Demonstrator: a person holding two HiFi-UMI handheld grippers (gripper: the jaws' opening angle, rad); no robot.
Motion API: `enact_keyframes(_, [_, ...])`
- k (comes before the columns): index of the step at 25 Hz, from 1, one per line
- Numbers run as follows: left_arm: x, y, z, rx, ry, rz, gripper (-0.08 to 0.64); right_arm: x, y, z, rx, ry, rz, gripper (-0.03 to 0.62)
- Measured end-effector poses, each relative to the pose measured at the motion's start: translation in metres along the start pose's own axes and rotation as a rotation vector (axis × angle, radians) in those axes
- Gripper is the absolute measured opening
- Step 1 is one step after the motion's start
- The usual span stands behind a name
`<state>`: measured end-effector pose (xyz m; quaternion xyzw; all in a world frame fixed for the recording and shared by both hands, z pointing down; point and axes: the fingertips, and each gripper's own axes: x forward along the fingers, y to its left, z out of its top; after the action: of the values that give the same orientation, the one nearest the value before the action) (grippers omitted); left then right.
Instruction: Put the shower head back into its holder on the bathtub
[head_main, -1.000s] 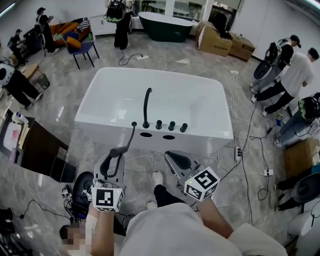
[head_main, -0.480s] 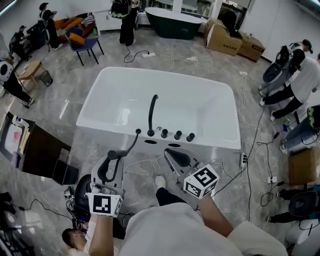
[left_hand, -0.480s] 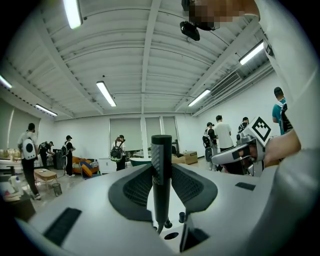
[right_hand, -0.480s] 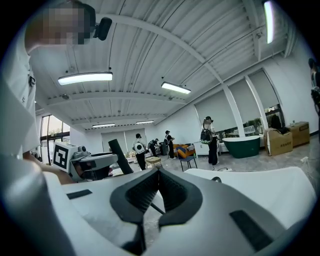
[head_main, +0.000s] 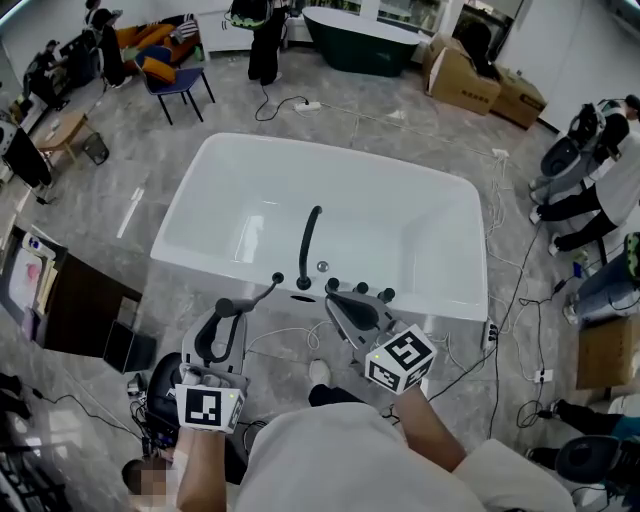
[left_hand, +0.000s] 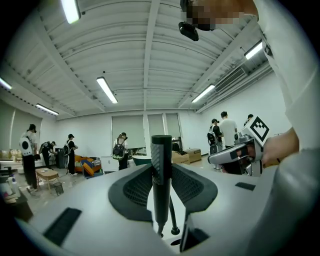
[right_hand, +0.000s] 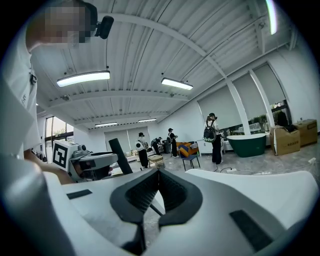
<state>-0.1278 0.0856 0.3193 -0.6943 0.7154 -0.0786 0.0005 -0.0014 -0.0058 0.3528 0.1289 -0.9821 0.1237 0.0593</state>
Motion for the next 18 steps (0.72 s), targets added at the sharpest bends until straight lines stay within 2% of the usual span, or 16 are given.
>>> enact_keyframes(18, [0.087, 0.012, -0.037, -0.053, 0.084, 0.045, 0.123, 0.038, -0.084, -0.005, 0.015, 0.064, 0.035, 0.015])
